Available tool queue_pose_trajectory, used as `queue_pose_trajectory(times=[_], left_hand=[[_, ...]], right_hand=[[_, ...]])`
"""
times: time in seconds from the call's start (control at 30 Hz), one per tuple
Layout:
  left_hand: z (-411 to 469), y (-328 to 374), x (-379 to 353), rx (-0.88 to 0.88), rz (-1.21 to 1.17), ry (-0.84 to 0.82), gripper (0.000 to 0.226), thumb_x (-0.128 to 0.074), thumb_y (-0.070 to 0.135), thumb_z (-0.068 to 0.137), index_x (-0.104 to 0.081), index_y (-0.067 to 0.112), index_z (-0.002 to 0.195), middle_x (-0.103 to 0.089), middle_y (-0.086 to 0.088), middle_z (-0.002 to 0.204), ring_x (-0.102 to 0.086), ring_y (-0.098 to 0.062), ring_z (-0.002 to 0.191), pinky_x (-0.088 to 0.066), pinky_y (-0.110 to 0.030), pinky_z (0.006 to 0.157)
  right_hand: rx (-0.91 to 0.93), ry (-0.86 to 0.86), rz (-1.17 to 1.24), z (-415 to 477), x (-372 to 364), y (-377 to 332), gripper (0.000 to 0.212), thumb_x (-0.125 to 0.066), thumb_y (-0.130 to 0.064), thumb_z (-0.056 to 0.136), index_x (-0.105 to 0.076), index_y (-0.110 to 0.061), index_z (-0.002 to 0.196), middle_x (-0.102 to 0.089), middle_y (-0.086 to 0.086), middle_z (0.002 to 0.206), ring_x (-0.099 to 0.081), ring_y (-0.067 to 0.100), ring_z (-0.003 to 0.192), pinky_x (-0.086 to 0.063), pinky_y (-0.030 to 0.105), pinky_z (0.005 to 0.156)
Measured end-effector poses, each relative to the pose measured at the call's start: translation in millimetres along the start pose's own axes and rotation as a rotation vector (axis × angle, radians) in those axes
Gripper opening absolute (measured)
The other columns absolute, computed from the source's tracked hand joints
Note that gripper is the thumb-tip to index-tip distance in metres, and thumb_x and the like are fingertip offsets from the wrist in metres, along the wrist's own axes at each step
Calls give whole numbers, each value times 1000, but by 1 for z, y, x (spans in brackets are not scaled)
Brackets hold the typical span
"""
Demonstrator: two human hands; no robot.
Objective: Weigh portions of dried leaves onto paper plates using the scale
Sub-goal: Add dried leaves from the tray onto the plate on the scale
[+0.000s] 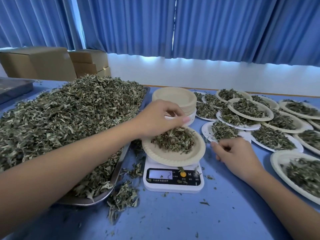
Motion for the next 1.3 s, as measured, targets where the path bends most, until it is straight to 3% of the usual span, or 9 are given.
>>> queue_pose_trajectory(times=[0.1,0.23,0.4,0.6,0.77,0.97,1.13,1.23,1.3], left_hand=[[1,-18,36,81,86,104,26,-62,44,97,-77,23,93,-68,21,72,-57,8,61,-41,-17,61],[-12,-67,75,309,314,212,25,-57,29,98,-75,18,84,-69,3,73,-58,-11,62,-41,-27,59],[-34,-125,64,615,564,-135,17,-62,28,94,-73,20,103,-71,-3,108,-66,-24,97,-55,-37,92],[-40,-127,59,647,663,-164,16,-73,12,86,-67,25,92,-67,-2,105,-62,-27,94,-52,-48,97],[-40,-120,59,648,689,-107,28,-70,3,87,-63,29,78,-68,-2,98,-64,-27,91,-57,-44,88],[-44,-113,61,656,731,-124,14,-68,17,90,-68,27,99,-67,2,100,-63,-24,90,-53,-40,82],[-30,-75,78,315,350,318,10,-63,28,96,-73,26,98,-72,8,90,-67,-14,82,-58,-37,77],[-25,-46,49,152,-127,169,22,-68,42,92,-74,28,108,-74,10,93,-69,-9,83,-53,-22,69],[-25,-30,28,85,-158,65,35,-72,51,85,-73,29,113,-74,12,98,-68,-7,86,-52,-19,72]], right_hand=[[1,1,-11,0,0,-1,55,-62,-31,101,-59,-17,48,-58,-4,46,-47,10,39,-39,25,48],[19,3,-6,0,0,-2,55,-62,-30,102,-59,-16,49,-61,-3,48,-50,11,40,-38,19,46],[47,23,-10,0,0,-2,55,-62,-29,102,-60,-17,48,-60,-2,47,-51,13,40,-41,19,47],[49,26,15,0,1,-2,48,-62,-31,101,-63,-24,54,-60,0,47,-71,30,65,-46,30,56],[51,33,11,-1,1,-3,52,-62,-30,101,-61,-20,50,-60,0,47,-67,24,59,-44,31,52],[62,34,2,-1,2,-5,54,-63,-26,101,-61,-18,48,-61,-4,48,-57,16,47,-43,19,53],[67,31,9,-2,2,-8,54,-63,-26,101,-61,-18,47,-61,-5,48,-57,15,47,-43,18,54],[72,37,12,-2,2,-7,55,-63,-26,101,-60,-19,47,-61,-5,48,-58,14,47,-43,18,53],[71,34,15,-2,2,-7,55,-63,-26,101,-61,-19,47,-62,-5,48,-58,14,47,-44,18,53]])
Point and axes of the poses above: each hand's wrist, its own z-axis towards the middle knuckle, its own x-axis out of the back of the hand, y = z × x, the point moved 8 cm from there along z, towards the middle knuckle
